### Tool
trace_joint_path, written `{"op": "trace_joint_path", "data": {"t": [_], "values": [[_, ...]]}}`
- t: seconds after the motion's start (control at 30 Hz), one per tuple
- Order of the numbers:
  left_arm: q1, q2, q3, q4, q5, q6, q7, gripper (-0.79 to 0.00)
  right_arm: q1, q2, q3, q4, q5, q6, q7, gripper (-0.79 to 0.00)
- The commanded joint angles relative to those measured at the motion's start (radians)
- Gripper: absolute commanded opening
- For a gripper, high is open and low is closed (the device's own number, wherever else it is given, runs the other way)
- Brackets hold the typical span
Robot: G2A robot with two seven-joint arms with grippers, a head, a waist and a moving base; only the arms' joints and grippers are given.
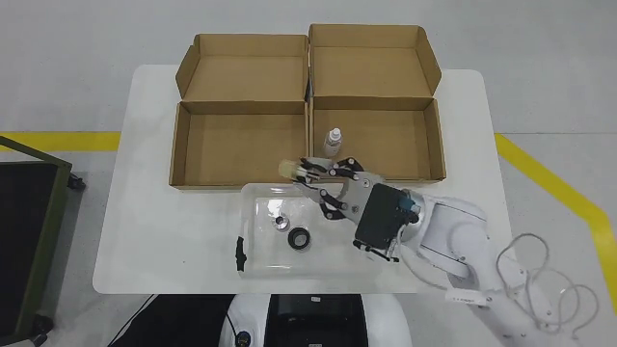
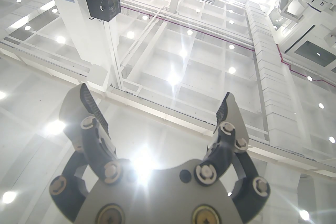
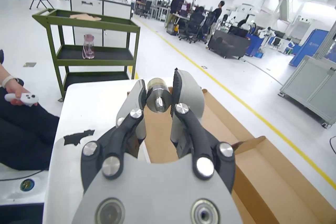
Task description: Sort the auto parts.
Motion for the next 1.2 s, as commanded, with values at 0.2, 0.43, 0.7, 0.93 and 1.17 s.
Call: {"op": "trace_joint_path", "data": {"t": [0.2, 0.43, 0.7, 0.93, 1.17], "values": [[0.0, 0.0, 0.0, 0.0, 0.0, 0.0, 0.0, 0.0, 0.03, -0.02, -0.007, -0.017, -0.008, 0.076, -0.155, -0.785], [0.0, 0.0, 0.0, 0.0, 0.0, 0.0, 0.0, 0.0, 0.038, -0.031, -0.011, -0.024, -0.033, 0.088, -0.227, -0.785], [0.0, 0.0, 0.0, 0.0, 0.0, 0.0, 0.0, 0.0, 0.024, -0.04, -0.006, -0.024, -0.069, 0.108, -0.303, -0.785], [0.0, 0.0, 0.0, 0.0, 0.0, 0.0, 0.0, 0.0, 0.036, -0.044, 0.012, 0.0, -0.073, 0.067, -0.287, -0.785], [0.0, 0.0, 0.0, 0.0, 0.0, 0.0, 0.0, 0.0, 0.003, -0.044, 0.041, 0.039, -0.022, 0.09, -0.12, -0.785]]}}
